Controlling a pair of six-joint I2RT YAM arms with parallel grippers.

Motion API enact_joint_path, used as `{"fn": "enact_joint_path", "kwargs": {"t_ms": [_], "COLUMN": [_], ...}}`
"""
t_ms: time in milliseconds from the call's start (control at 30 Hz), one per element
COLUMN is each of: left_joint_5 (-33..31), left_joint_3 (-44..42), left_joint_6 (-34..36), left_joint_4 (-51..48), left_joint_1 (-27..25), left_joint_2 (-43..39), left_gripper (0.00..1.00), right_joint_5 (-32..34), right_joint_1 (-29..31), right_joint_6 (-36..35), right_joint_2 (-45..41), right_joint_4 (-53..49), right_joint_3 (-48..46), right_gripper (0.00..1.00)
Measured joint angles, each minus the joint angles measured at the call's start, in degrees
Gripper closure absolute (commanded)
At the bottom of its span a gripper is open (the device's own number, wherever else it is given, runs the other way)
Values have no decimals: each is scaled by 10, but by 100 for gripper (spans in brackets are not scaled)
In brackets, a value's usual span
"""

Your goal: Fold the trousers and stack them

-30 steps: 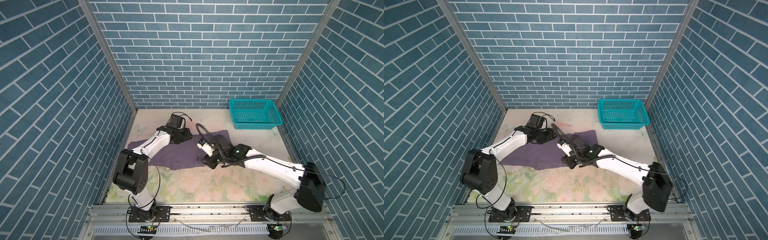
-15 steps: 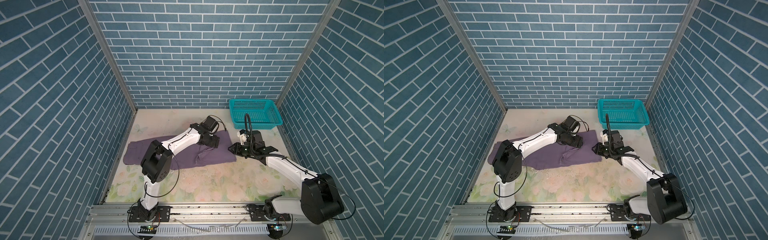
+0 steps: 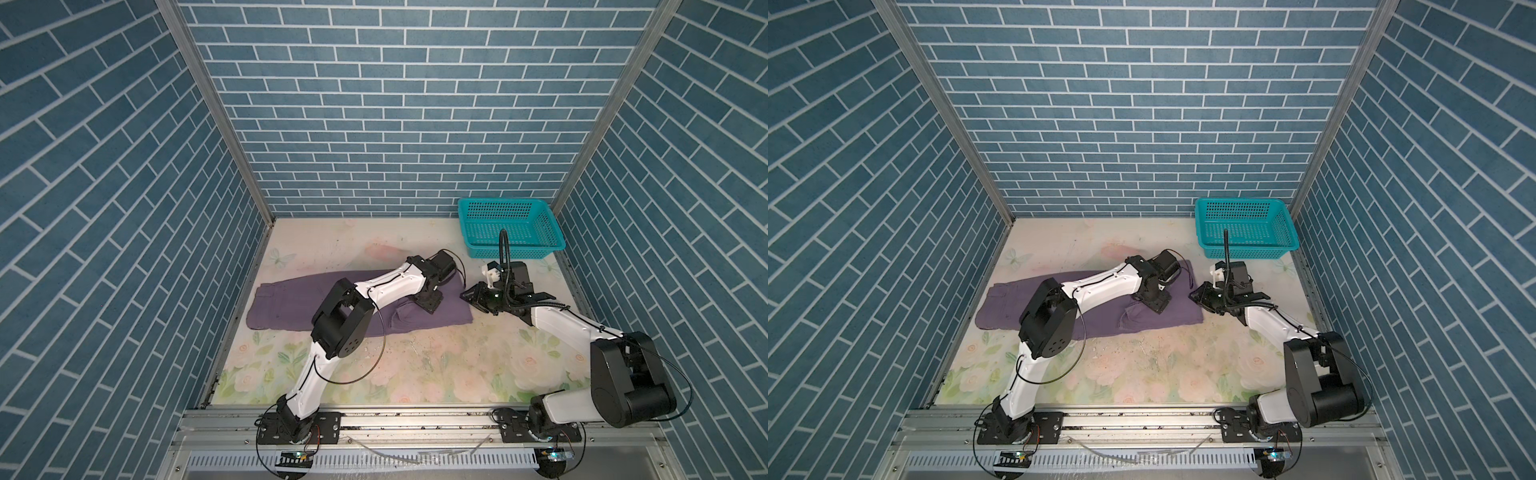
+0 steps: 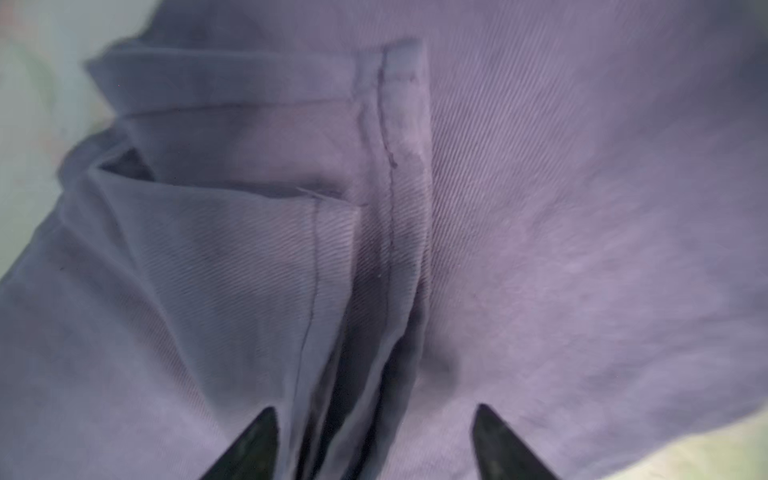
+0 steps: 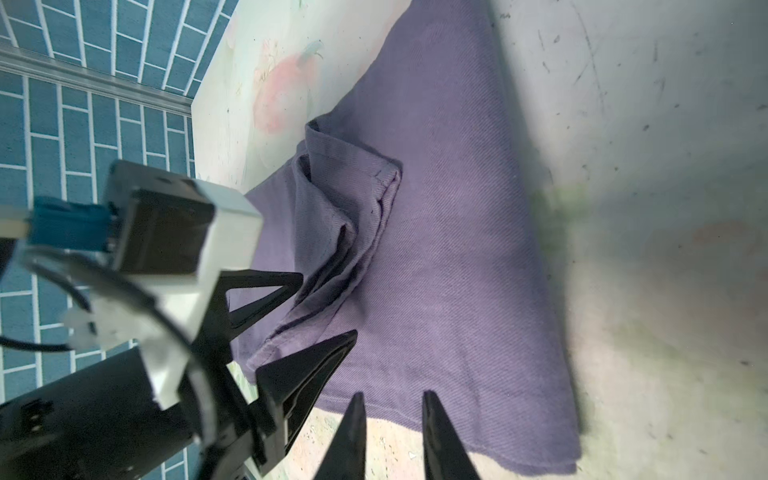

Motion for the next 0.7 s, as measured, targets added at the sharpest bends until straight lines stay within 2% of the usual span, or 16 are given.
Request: {"fn": "enact_joint_path", "kwargs": {"t_ms": [33, 100, 167, 333, 467, 533, 567, 633, 700], "left_joint_5": [-4, -13, -16, 30, 100, 143, 159, 197, 225], "left_joint_3": [4, 8, 8, -35, -119, -183, -214, -285, -345], "left_joint_6": [1, -4, -9, -39, -88, -121, -138, -175, -214], "left_joint_4": [-6, -11, -14, 15, 74, 123, 145, 194, 232], "left_joint_1": [0, 3, 7, 47, 116, 157, 176, 220, 259], "left_joint_2": [8, 15, 14, -35, -110, -153, -170, -204, -226], "left_gripper": [72, 84, 89, 90, 89, 82, 76, 51, 36], "right_joint_5": [0, 0, 0, 0, 0, 0, 0, 0, 0], "right_joint_1": [0, -1, -1, -1, -1, -1, -1, -1, -1], "right_joint_6": [0, 0, 1, 5, 5, 5, 5, 5, 5], "right_joint_2": [0, 0, 0, 11, 29, 37, 40, 44, 46], "right_joint_4": [1, 3, 5, 21, 27, 30, 31, 35, 36], "right_joint_3": [-1, -2, -2, -9, -12, -13, -13, -13, -13], "right_gripper": [75, 76, 76, 78, 78, 78, 78, 77, 75]}}
